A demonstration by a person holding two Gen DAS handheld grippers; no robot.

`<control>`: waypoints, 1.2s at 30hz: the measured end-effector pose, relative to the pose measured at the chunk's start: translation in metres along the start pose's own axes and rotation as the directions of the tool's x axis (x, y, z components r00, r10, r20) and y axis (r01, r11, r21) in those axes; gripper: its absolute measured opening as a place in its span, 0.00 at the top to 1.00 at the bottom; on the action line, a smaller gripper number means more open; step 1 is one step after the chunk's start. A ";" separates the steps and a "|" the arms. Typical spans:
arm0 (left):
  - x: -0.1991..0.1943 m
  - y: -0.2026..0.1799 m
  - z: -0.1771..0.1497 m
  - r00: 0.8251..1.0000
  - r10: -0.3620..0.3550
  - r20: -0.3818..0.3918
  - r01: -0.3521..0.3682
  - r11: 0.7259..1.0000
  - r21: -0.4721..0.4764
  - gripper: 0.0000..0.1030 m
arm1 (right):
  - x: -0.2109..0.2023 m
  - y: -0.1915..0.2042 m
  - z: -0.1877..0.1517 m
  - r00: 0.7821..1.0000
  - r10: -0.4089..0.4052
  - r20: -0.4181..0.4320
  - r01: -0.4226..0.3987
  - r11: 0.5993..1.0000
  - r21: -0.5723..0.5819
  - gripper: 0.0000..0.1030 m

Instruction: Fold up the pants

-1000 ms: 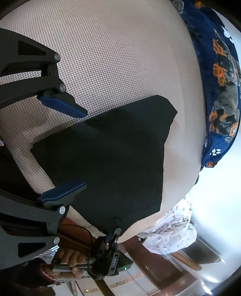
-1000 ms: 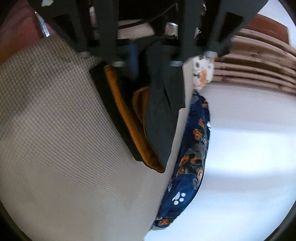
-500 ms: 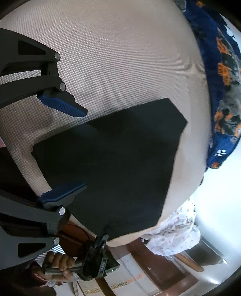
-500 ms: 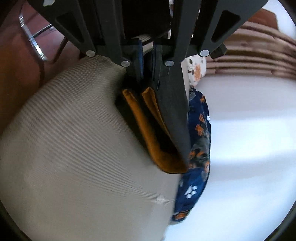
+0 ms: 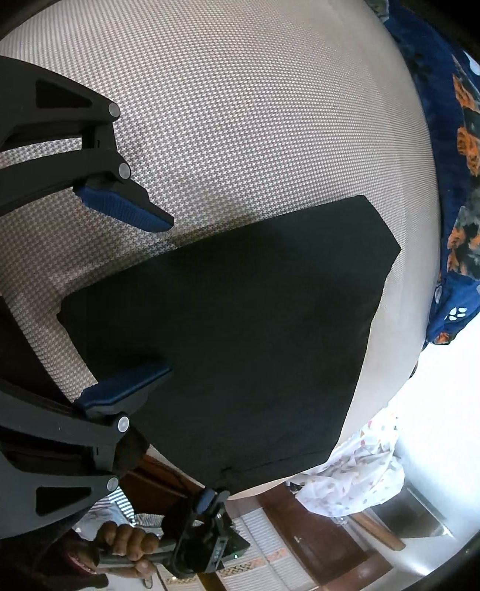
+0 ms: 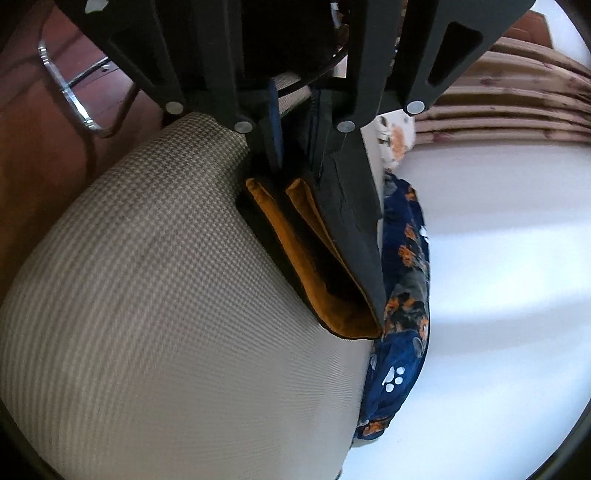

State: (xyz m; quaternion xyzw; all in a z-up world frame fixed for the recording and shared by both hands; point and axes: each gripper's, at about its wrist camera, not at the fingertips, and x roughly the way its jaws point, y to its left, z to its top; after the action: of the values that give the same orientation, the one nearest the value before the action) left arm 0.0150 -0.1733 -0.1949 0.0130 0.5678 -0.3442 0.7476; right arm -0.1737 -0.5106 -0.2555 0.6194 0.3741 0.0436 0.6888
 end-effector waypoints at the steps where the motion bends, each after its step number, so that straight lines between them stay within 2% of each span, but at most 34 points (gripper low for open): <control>1: -0.001 0.001 -0.001 1.000 0.000 0.001 0.000 1.000 0.000 0.28 | -0.003 0.002 0.001 1.000 -0.004 0.005 0.004 1.000 -0.008 0.80; 3: 0.000 0.000 -0.001 1.000 0.000 0.002 0.000 1.000 0.001 0.28 | -0.015 0.010 0.003 0.999 -0.038 0.031 0.039 0.998 -0.047 0.72; 5: 0.000 0.001 -0.002 1.000 -0.002 0.003 0.002 1.000 0.003 0.28 | -0.025 0.019 0.009 0.994 -0.083 0.068 0.089 0.992 -0.089 0.56; 7: 0.000 0.002 -0.001 1.000 -0.004 0.004 0.004 1.000 0.002 0.27 | -0.025 0.023 0.014 0.994 -0.089 0.057 0.095 0.991 -0.099 0.52; 10: 0.000 0.003 -0.002 1.000 -0.005 0.005 0.005 1.000 0.001 0.27 | -0.012 0.028 0.017 0.994 -0.107 0.018 0.108 0.986 -0.127 0.52; 12: 0.000 0.004 -0.001 1.000 -0.002 0.004 0.002 1.000 0.003 0.26 | -0.003 0.031 0.017 0.991 -0.132 0.014 0.133 0.978 -0.160 0.57; 14: 0.000 0.003 -0.002 1.000 0.012 0.004 -0.012 1.000 0.007 0.26 | 0.005 0.035 0.017 0.987 -0.160 0.021 0.161 0.966 -0.200 0.78; 17: -0.002 0.005 0.000 1.000 0.024 0.013 -0.024 1.000 -0.002 0.26 | 0.010 0.034 0.018 0.994 -0.108 0.008 0.107 0.977 -0.185 0.86; 20: 0.000 0.009 0.000 1.000 0.018 0.011 -0.018 1.000 -0.021 0.26 | 0.013 0.040 0.016 0.994 -0.111 0.020 0.113 0.972 -0.208 0.86; 25: 0.001 0.004 -0.002 1.000 0.025 0.018 -0.025 1.000 0.006 0.24 | 0.012 0.024 0.018 0.995 -0.103 -0.005 0.100 0.977 -0.187 0.87; 28: 0.000 0.005 -0.002 1.000 0.016 0.015 -0.016 1.000 0.007 0.24 | 0.007 0.033 0.021 0.994 -0.106 -0.013 0.101 0.970 -0.220 0.83; 30: -0.003 0.010 -0.001 1.000 0.007 0.013 -0.007 1.000 -0.002 0.24 | 0.004 0.044 0.025 0.989 -0.146 0.012 0.144 0.952 -0.270 0.77; 32: -0.006 0.015 -0.001 1.000 -0.011 0.021 0.011 1.000 -0.020 0.24 | 0.006 0.055 0.033 0.984 -0.177 0.009 0.170 0.931 -0.322 0.50; 34: -0.007 0.023 0.000 0.998 -0.056 0.021 0.057 0.997 -0.054 0.24 | 0.013 0.060 0.042 0.973 -0.229 0.012 0.218 0.908 -0.358 0.48; 36: -0.006 0.031 0.003 0.994 -0.111 0.024 0.113 0.990 -0.085 0.24 | 0.021 0.062 0.048 0.968 -0.251 -0.011 0.228 0.893 -0.388 0.48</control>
State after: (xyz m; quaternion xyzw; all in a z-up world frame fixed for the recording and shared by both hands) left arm 0.0330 -0.1479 -0.2001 -0.0546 0.5747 -0.3609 0.7325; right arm -0.1062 -0.5253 -0.2119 0.4203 0.4524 0.0495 0.7850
